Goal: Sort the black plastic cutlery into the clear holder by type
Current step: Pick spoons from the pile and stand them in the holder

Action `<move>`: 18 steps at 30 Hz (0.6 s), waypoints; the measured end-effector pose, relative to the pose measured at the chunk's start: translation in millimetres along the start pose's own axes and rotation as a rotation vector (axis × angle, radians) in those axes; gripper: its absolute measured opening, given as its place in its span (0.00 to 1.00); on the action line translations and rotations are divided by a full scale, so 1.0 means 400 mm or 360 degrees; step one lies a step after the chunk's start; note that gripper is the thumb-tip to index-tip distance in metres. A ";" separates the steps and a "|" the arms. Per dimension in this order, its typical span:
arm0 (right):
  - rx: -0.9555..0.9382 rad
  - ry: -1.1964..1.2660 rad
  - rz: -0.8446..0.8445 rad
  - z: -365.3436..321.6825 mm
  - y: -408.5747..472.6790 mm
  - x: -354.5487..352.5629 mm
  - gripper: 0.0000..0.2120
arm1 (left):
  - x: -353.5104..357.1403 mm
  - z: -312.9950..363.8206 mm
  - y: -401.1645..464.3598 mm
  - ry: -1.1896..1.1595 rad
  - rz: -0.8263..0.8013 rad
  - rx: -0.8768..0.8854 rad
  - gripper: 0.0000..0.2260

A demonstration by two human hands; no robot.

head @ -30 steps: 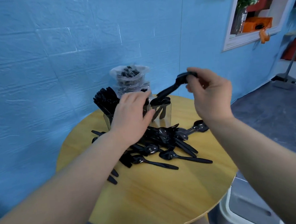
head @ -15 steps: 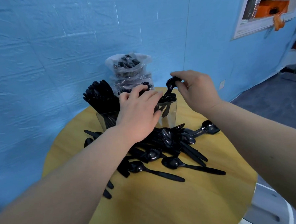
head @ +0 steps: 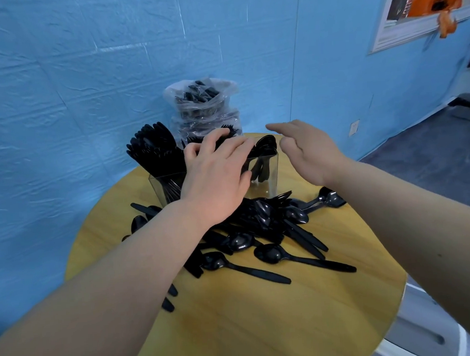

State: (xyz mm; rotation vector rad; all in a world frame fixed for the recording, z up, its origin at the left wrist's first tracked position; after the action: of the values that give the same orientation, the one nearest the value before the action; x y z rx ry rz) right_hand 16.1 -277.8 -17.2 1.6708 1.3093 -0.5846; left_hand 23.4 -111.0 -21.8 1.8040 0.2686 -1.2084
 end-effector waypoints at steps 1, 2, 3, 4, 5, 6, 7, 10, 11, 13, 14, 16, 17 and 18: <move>0.0018 0.0025 0.0051 -0.001 -0.015 -0.010 0.25 | -0.007 0.003 -0.005 -0.0002 0.0019 -0.0007 0.22; 0.0024 0.0045 0.0098 -0.005 -0.034 -0.018 0.23 | -0.014 0.006 -0.011 -0.0011 0.0037 -0.0013 0.22; 0.0030 0.0058 0.0132 -0.010 -0.064 -0.024 0.22 | -0.022 0.015 -0.024 -0.0035 0.0053 -0.0013 0.22; 0.0028 0.0067 0.0163 -0.014 -0.089 -0.027 0.21 | -0.028 0.021 -0.036 -0.0066 0.0070 -0.0002 0.21; 0.0037 0.0071 0.0173 -0.014 -0.123 -0.026 0.21 | -0.032 0.032 -0.056 -0.0104 0.0074 0.0016 0.20; 0.0054 0.0070 0.0161 -0.011 -0.160 -0.020 0.19 | -0.033 0.046 -0.080 -0.0142 0.0057 0.0029 0.18; 0.0073 0.0054 0.0138 -0.004 -0.198 -0.009 0.18 | -0.029 0.059 -0.108 -0.0172 0.0009 0.0035 0.17; 0.0152 -0.0063 0.0095 0.025 -0.294 0.023 0.12 | -0.020 0.094 -0.197 -0.0216 -0.0228 -0.0021 0.16; 0.0191 -0.0099 0.0074 0.033 -0.318 0.032 0.12 | -0.016 0.106 -0.224 -0.0218 -0.0346 -0.0060 0.17; 0.0273 -0.0195 0.0011 0.041 -0.356 0.048 0.16 | -0.002 0.131 -0.268 -0.0218 -0.0559 -0.0109 0.19; 0.0304 -0.0256 -0.0025 0.039 -0.371 0.054 0.18 | 0.004 0.143 -0.286 -0.0209 -0.0620 -0.0105 0.20; 0.0312 -0.0330 -0.0073 0.027 -0.392 0.063 0.20 | 0.007 0.158 -0.309 -0.0188 -0.0671 -0.0094 0.21; 0.0297 -0.0341 -0.0090 0.019 -0.400 0.065 0.20 | 0.006 0.159 -0.315 -0.0190 -0.0673 -0.0108 0.21; 0.0276 -0.0345 -0.0112 0.010 -0.406 0.067 0.19 | 0.003 0.156 -0.320 -0.0197 -0.0663 -0.0136 0.21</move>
State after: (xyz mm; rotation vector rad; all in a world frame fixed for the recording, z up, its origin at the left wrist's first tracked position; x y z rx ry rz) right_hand -126.0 -263.2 -99.5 1.6518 1.1909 -0.9175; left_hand -92.6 -89.0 -101.3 1.6376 0.6380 -1.5647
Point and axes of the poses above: each hand's wrist, its own y-axis towards the middle knuckle, its own x-axis out of the palm, z = x × y, the point moved 5 cm from there along y, towards the middle knuckle
